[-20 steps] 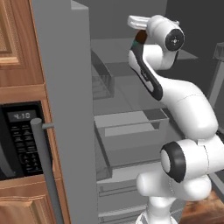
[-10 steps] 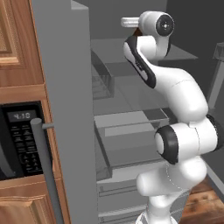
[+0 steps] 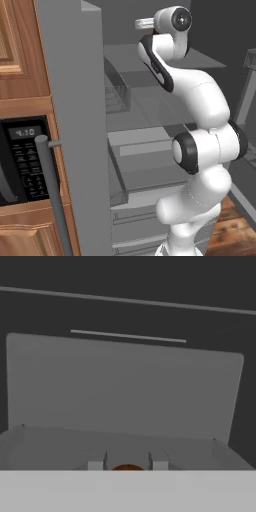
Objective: Place the beer on the top shelf of the fridge to keep it out of children's reach, and place the lemon and pear on lower shelves for easy access.
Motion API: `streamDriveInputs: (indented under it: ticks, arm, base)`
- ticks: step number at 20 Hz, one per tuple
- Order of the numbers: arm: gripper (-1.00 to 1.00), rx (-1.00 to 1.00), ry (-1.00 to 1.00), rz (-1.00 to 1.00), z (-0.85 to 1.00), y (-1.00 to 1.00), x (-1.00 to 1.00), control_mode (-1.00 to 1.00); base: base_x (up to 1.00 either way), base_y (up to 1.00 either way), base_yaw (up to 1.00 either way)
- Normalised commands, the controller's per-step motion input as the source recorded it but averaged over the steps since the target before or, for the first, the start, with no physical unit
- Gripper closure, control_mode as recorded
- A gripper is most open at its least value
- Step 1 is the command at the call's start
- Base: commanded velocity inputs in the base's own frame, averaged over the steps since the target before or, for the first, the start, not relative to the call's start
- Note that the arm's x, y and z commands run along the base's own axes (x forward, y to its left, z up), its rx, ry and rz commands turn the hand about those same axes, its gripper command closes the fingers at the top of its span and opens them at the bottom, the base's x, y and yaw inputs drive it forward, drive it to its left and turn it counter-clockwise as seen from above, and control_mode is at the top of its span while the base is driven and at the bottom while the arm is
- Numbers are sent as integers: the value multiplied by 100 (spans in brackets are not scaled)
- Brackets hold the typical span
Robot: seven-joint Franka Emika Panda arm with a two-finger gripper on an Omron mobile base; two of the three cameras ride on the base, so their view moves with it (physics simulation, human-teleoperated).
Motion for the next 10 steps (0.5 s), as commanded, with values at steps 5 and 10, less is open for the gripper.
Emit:
streamDriveInputs:
  ticks: [5, 10]
  arm:
    - [100, -1, 0, 0, -34, 0, 37, -100]
    - [100, 0, 0, 0, -25, -1, 36, -100]
  base:
    - [0, 0, 0]
    - [0, 0, 0]
